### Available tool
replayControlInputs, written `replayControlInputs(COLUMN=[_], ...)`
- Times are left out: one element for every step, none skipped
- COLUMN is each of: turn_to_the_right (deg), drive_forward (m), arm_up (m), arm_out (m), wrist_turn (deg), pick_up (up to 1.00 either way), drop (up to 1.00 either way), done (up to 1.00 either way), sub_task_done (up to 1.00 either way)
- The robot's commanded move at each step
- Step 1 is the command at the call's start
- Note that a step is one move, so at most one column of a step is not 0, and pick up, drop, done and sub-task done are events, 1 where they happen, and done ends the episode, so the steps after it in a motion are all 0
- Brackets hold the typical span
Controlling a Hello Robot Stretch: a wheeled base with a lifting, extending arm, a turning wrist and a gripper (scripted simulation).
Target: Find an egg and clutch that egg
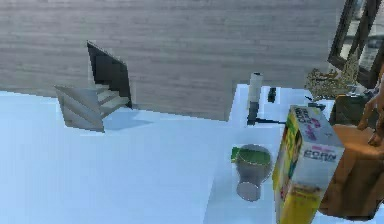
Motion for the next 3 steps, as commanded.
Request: replayControlInputs(turn_to_the_right=[-24.0,45.0,45.0], drive_forward=[0.00,0.00,0.00], arm_up=[0.00,0.00,0.00], arm_out=[0.00,0.00,0.00], wrist_turn=[0.0,0.0,0.0], pick_up=[0.00,0.00,0.00], drop=[0.00,0.00,0.00], done=[0.00,0.00,0.00], sub_task_done=[0.00,0.00,0.00])
